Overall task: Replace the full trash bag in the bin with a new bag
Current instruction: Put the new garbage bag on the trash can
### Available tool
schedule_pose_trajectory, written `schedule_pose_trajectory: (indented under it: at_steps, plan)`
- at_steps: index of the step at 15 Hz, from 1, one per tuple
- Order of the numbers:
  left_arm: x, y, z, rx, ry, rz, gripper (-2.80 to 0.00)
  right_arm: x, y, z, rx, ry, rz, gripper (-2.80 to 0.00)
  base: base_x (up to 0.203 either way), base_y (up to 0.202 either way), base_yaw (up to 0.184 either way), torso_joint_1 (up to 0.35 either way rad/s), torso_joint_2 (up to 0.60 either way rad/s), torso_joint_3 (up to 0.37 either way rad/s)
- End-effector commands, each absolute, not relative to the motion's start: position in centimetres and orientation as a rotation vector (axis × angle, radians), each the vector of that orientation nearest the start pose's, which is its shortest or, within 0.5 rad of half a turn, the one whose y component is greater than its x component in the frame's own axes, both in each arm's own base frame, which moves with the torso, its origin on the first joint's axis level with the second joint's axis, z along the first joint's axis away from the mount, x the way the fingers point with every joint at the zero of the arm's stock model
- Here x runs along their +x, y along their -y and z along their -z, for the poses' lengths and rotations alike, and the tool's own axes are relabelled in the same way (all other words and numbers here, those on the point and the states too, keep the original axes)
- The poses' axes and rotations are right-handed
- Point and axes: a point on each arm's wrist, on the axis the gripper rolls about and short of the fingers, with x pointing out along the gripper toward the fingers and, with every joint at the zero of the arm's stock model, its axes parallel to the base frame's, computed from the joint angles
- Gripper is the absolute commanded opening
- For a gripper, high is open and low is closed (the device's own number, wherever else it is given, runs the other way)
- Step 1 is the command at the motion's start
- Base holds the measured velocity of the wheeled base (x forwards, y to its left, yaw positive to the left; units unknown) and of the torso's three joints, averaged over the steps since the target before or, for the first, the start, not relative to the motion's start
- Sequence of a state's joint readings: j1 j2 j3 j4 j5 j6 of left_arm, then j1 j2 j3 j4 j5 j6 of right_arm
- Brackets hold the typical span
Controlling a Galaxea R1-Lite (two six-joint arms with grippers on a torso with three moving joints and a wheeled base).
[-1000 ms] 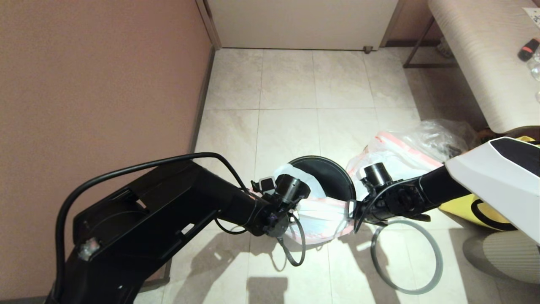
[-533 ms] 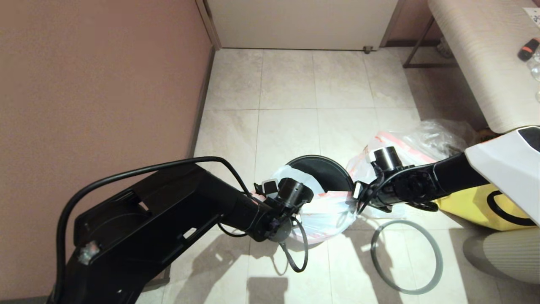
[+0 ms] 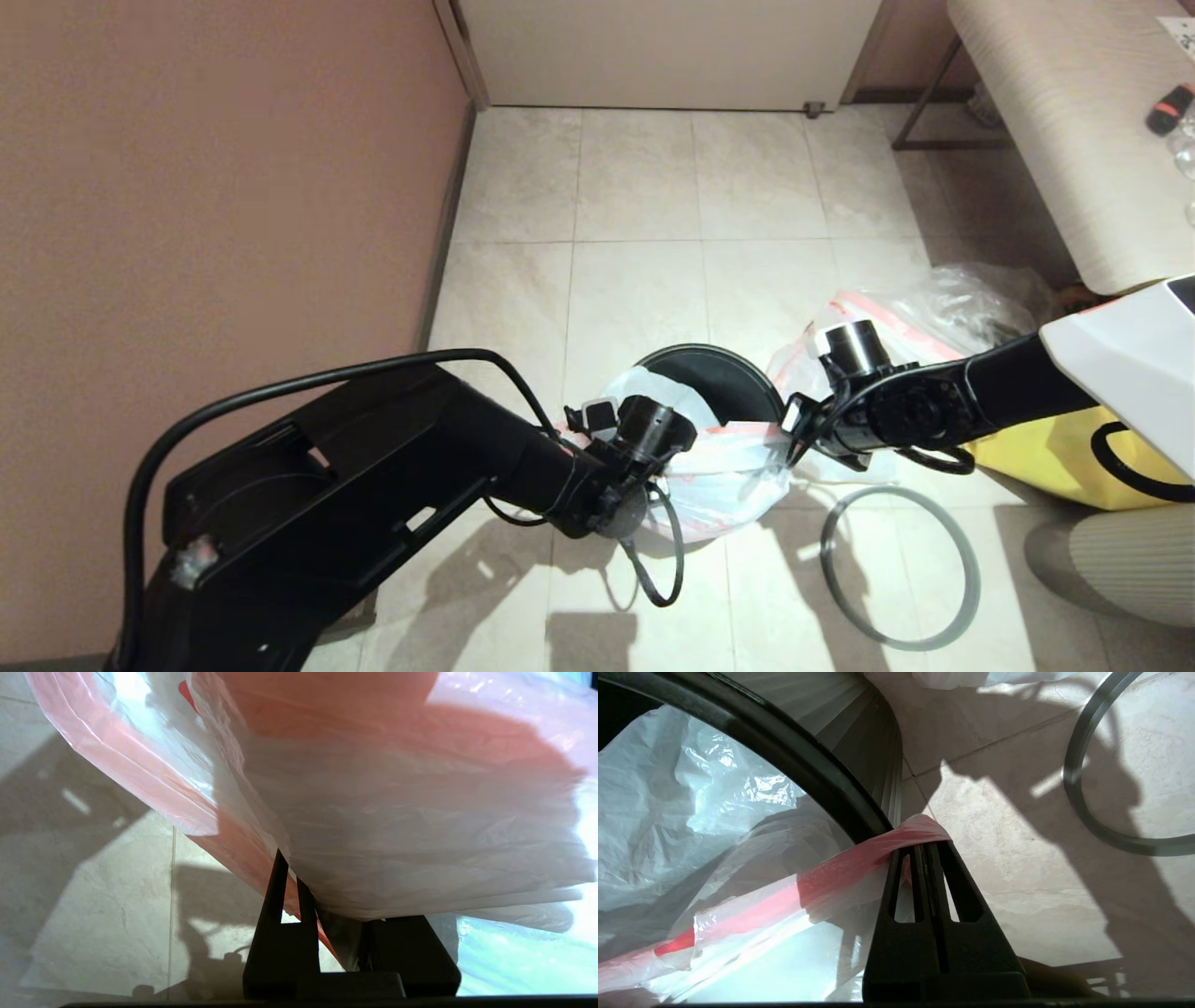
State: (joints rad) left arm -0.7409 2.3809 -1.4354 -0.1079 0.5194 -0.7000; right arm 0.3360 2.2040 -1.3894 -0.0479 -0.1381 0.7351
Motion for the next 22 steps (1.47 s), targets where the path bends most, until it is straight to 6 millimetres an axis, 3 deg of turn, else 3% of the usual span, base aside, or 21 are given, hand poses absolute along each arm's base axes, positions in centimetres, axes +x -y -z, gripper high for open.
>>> schedule_pose_trajectory:
  at_steps: [1, 5, 10, 12, 15, 18, 22]
  plan:
    - [33.6, 29.5, -3.5, -0.174, -0.699, -0.033, -2.80, 40.4, -14.3, -9.3, 0.520, -0.777, 0.084, -2.80, 0.000, 0.000, 0.000, 0.000, 0.00, 0.000]
    - [32.2, 29.7, -3.0, -0.124, -0.703, 0.034, -2.80, 40.9, -13.9, -12.1, 0.640, -0.721, 0.050, -2.80, 0.000, 0.000, 0.000, 0.000, 0.00, 0.000]
    - [31.3, 30.0, -2.5, -0.071, -0.659, 0.121, -2.80, 41.3, -12.6, -13.6, 0.649, -0.678, 0.058, -2.80, 0.000, 0.000, 0.000, 0.000, 0.00, 0.000]
    - [31.6, 29.9, -2.5, -0.075, -0.653, 0.117, -2.80, 40.3, -12.0, -15.5, 0.658, -0.651, 0.052, -2.80, 0.000, 0.000, 0.000, 0.000, 0.00, 0.000]
    - [32.1, 29.7, -2.8, -0.093, -0.642, 0.106, -2.80, 37.0, -11.6, -17.8, 0.641, -0.696, 0.042, -2.80, 0.000, 0.000, 0.000, 0.000, 0.00, 0.000]
    - [33.7, 28.9, -3.5, -0.126, -0.605, 0.056, -2.80, 34.6, -12.3, -15.6, 0.511, -0.940, -0.058, -2.80, 0.000, 0.000, 0.000, 0.000, 0.00, 0.000]
    - [34.3, 28.4, -3.7, -0.149, -0.594, 0.034, -2.80, 34.0, -14.9, -12.2, 0.388, -1.071, -0.174, -2.80, 0.000, 0.000, 0.000, 0.000, 0.00, 0.000]
